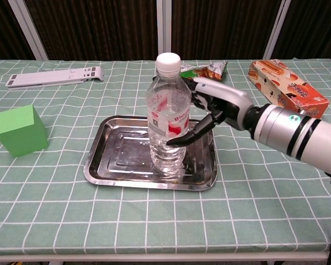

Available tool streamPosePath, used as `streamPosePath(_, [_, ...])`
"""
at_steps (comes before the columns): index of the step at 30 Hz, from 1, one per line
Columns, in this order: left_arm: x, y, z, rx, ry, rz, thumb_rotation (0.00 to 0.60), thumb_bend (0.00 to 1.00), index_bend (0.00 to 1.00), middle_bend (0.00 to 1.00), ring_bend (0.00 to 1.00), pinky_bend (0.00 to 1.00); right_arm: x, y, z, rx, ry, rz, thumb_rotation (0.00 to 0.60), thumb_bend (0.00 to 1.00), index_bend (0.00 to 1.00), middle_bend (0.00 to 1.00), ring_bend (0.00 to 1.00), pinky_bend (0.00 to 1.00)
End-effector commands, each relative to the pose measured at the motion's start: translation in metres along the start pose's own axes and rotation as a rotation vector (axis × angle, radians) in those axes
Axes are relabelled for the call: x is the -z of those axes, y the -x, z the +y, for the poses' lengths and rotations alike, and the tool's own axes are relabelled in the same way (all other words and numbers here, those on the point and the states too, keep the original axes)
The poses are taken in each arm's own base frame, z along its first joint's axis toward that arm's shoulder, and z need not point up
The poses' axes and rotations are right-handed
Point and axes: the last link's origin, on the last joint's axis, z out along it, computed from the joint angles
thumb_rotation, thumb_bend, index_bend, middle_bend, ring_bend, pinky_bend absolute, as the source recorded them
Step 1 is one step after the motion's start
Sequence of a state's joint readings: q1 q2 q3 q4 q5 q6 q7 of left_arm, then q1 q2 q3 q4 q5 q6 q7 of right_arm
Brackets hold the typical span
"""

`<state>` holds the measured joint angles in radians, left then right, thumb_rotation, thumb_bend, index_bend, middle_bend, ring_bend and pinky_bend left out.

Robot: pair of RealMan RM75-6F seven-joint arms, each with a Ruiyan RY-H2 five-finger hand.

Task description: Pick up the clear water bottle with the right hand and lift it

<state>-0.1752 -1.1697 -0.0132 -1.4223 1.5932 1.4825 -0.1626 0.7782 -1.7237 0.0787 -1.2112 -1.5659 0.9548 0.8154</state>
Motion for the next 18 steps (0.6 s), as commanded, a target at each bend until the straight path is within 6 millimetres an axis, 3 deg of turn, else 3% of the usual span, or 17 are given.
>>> streamPosePath(1, [0.0,0.0,0.001,-0.001,0.001,-0.002,0.398,0.22,0.18,0.19,0.1,0.16,0.032,-0.033,0.001,0.141,0.064,0.005,0.6,0.0,0.0,0.04,0.0,0.0])
streamPosePath(5, [0.0,0.001,0.004,-0.006,0.002,-0.003,0.393,0.22,0.18,0.19,0.1,0.16,0.089,-0.081,0.005,0.471,0.198,0.044,0.6,0.0,0.0,0.04,0.0,0.0])
streamPosePath(7, [0.0,0.001,0.004,-0.016,-0.002,-0.008,0.392,0.22,0.18,0.19,0.1,0.16,0.13,-0.105,0.009,0.702,0.297,0.145,0.6,0.0,0.0,0.04,0.0,0.0])
streamPosePath(14, [-0.004,0.0,0.005,-0.016,0.002,-0.004,0.392,0.23,0.18,0.19,0.1,0.16,0.216,-0.125,0.024,0.96,0.495,0.356,0.6,0.0,0.0,0.04,0.0,0.0])
streamPosePath(18, [-0.007,0.001,0.006,-0.015,0.007,-0.008,0.389,0.23,0.18,0.19,0.1,0.16,0.242,-0.129,0.028,0.992,0.537,0.405,0.6,0.0,0.0,0.04,0.0,0.0])
